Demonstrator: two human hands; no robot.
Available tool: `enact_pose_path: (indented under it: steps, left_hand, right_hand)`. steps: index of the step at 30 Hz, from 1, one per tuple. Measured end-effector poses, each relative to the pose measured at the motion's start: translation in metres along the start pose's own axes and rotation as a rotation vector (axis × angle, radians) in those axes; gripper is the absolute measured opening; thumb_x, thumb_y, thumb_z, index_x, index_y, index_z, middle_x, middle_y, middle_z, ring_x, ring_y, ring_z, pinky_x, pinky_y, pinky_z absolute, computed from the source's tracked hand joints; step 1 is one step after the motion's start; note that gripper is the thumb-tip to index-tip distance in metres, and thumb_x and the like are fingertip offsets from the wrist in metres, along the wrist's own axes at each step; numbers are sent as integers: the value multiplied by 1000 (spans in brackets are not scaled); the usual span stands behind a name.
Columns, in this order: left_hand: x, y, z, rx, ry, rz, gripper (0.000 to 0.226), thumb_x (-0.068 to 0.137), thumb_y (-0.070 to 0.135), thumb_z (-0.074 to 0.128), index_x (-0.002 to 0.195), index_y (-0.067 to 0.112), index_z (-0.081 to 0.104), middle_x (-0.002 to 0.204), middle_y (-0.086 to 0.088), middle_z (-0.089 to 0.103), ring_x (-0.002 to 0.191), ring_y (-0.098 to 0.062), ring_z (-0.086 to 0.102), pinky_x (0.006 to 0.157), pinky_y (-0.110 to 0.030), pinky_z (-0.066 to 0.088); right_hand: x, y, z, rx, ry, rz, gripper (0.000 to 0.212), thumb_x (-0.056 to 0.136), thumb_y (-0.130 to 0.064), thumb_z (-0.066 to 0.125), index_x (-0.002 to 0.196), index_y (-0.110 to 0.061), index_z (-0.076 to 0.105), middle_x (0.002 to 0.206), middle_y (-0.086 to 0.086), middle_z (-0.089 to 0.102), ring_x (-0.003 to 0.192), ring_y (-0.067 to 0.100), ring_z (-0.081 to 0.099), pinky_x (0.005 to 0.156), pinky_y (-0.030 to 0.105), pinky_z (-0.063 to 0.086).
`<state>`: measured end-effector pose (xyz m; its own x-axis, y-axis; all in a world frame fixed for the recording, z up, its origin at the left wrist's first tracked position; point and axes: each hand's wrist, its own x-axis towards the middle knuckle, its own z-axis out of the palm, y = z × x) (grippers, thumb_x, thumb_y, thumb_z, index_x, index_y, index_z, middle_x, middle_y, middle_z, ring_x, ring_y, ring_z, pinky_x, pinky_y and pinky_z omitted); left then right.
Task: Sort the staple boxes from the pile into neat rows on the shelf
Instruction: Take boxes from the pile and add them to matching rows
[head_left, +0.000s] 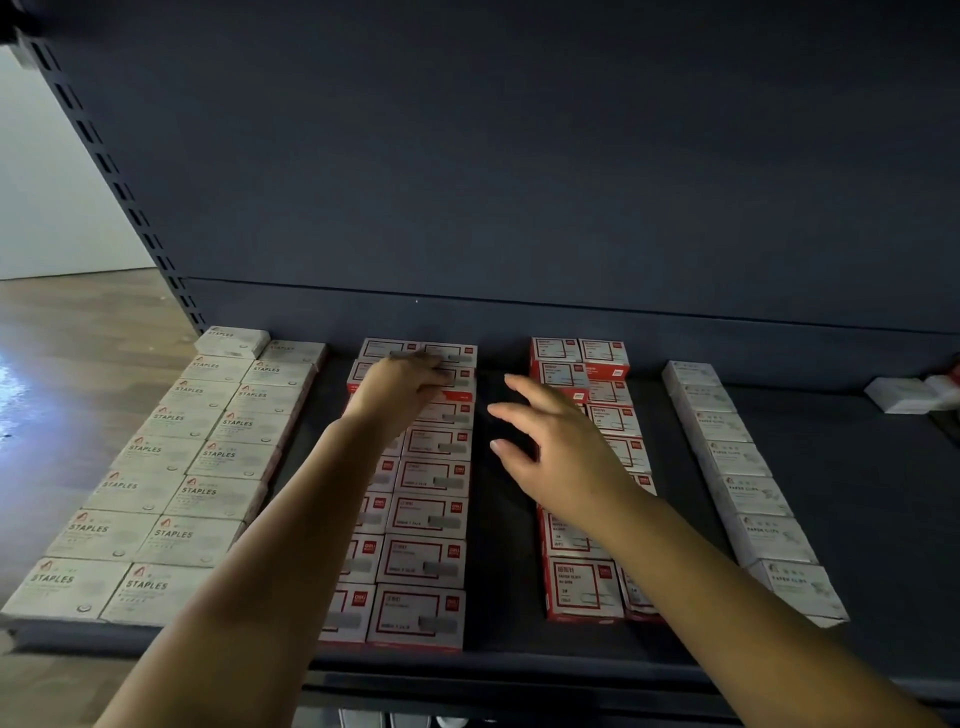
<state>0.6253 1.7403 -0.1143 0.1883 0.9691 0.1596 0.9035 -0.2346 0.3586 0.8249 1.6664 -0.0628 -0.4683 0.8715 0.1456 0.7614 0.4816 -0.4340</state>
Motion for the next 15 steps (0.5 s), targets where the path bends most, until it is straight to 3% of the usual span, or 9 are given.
enact_pose_path:
  steps: [6,10,12,15]
  left_hand:
    - [-2,-1,2,-9,31,-3,32,97,17,45,128,16,56,144,1,43,135,-13,36,110,-25,21]
    - [-10,-8,3,-96,61,-27,37,93,31,52,127,16,57,141,-2,46,131,-20,41,107,-33,32]
    - [-15,-15,3,-98,138,-144,52,89,48,51,132,20,52,145,-3,40,138,-26,29,112,-48,26]
    - [-19,-20,7,-51,76,-290,62,87,44,58,143,26,37,155,-3,16,145,-27,0,114,-52,10]
  right_hand:
    - [2,1,6,-22,11,24,41,96,-27,47,136,-19,46,148,-6,34,136,8,26,107,19,20]
    - [-1,8,7,-18,7,35,40,96,-26,48,135,-19,48,145,-6,38,134,8,30,104,15,21]
    - [-3,10,8,-11,10,39,39,95,-26,49,134,-19,49,143,-5,40,133,8,31,100,12,19]
    - [-5,11,11,-5,11,30,39,95,-25,50,132,-18,51,142,-4,42,133,10,33,103,14,21]
